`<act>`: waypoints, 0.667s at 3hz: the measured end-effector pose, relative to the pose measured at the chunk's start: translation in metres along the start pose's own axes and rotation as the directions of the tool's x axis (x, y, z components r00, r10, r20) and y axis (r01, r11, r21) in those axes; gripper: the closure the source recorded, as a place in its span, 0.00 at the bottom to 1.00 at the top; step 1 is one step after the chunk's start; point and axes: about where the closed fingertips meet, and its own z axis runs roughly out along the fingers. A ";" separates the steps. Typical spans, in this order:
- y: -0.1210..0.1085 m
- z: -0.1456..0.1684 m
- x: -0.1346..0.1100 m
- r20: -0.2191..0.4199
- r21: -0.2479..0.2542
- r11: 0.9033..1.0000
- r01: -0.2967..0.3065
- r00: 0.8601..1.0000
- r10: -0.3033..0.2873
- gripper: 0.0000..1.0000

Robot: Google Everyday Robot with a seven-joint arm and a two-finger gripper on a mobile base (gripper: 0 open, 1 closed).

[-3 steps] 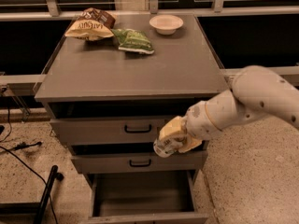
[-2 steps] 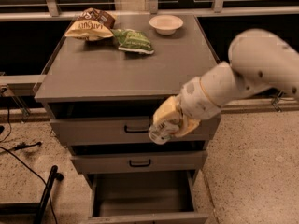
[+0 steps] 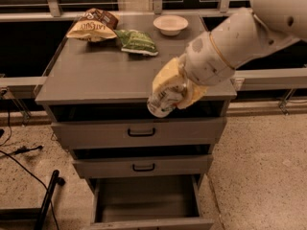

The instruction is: Pick 7up can from bottom drawer and place on counter

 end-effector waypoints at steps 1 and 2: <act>0.016 -0.013 -0.027 0.048 -0.031 0.999 0.019 0.999 -0.018 1.00; 0.026 -0.011 -0.065 0.092 -0.082 0.996 0.042 0.995 -0.034 1.00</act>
Offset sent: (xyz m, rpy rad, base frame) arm 0.0873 0.0094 0.0482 0.1243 -0.1195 -0.0368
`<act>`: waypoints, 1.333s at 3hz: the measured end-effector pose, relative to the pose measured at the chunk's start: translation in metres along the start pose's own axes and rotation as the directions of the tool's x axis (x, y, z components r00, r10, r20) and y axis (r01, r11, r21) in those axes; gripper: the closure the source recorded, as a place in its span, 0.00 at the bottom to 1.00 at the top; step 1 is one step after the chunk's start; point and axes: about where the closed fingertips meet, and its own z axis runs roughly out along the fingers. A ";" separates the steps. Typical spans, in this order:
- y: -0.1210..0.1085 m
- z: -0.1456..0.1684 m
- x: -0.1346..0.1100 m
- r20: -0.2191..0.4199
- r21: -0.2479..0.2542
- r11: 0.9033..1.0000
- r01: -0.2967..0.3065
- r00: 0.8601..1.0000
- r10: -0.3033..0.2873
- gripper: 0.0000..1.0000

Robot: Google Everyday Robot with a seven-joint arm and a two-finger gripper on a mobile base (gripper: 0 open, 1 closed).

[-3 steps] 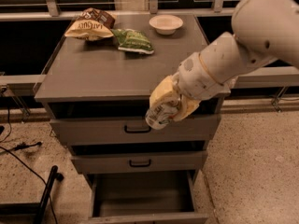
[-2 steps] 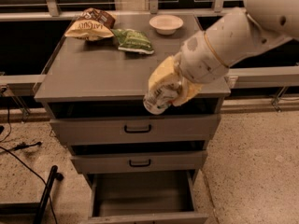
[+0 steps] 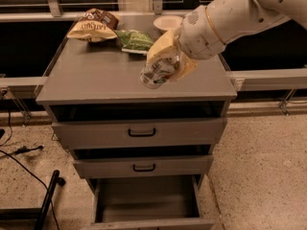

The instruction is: Pick 7up can from bottom drawer and place on counter

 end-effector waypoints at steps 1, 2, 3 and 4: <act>0.003 0.011 -0.021 0.020 -0.038 0.999 0.031 0.999 -0.030 1.00; 0.005 0.031 -0.035 0.056 -0.040 0.992 0.118 0.992 -0.115 1.00; 0.002 0.045 -0.039 0.123 -0.001 0.976 0.219 0.968 -0.217 1.00; -0.011 0.060 -0.034 0.238 0.099 0.946 0.309 0.916 -0.324 1.00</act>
Offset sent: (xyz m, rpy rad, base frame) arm 0.0627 0.0375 -0.0164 0.0105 -0.2475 0.0881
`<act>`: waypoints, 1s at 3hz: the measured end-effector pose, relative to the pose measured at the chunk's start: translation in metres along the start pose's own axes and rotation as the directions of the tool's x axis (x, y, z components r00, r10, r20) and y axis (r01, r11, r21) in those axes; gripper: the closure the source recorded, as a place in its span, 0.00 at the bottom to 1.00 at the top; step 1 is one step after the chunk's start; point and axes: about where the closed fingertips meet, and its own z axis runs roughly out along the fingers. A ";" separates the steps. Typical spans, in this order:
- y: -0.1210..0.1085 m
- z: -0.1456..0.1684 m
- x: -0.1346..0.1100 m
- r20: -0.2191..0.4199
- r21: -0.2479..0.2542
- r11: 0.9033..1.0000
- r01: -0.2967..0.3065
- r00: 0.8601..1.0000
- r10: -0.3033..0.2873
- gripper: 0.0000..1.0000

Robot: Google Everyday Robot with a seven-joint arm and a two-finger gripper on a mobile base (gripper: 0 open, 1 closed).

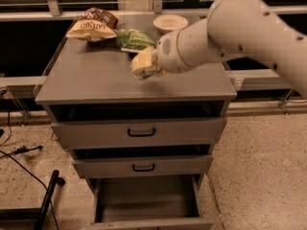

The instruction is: Pick 7up can from bottom drawer and place on counter

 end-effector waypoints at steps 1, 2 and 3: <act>-0.008 0.009 0.013 0.068 0.052 0.997 0.062 0.996 -0.065 1.00; -0.006 0.012 0.012 0.082 0.047 0.997 0.066 0.994 -0.070 1.00; -0.005 0.012 0.014 0.100 0.041 0.993 0.114 0.988 -0.117 1.00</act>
Offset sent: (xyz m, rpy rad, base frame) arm -0.0018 0.0003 -0.0148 -0.0321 -0.0803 -0.0255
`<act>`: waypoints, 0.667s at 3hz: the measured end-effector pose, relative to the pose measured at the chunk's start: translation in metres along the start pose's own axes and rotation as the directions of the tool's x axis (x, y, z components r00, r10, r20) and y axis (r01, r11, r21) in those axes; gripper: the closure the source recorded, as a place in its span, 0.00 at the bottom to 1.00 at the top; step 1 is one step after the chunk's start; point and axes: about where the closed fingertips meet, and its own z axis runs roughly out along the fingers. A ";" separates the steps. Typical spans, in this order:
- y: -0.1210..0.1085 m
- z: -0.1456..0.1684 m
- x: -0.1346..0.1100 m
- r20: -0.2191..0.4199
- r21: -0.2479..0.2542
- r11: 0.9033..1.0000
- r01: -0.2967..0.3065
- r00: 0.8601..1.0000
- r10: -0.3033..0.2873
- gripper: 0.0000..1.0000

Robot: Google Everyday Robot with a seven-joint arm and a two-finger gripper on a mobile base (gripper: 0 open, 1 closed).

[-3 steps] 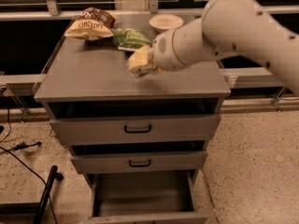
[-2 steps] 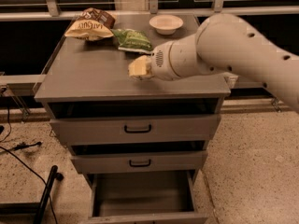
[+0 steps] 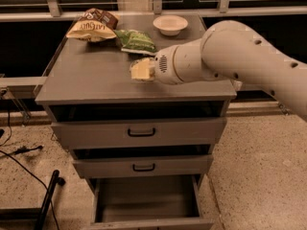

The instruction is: Pick 7up can from bottom drawer and place on counter

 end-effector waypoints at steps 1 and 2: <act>-0.005 0.013 -0.001 0.036 -0.003 0.998 0.068 0.997 -0.068 1.00; -0.011 0.022 -0.002 0.048 0.005 0.995 0.101 0.994 -0.101 1.00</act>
Offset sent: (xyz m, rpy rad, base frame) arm 0.0303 0.0030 -0.0229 -0.0507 -0.1372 0.0326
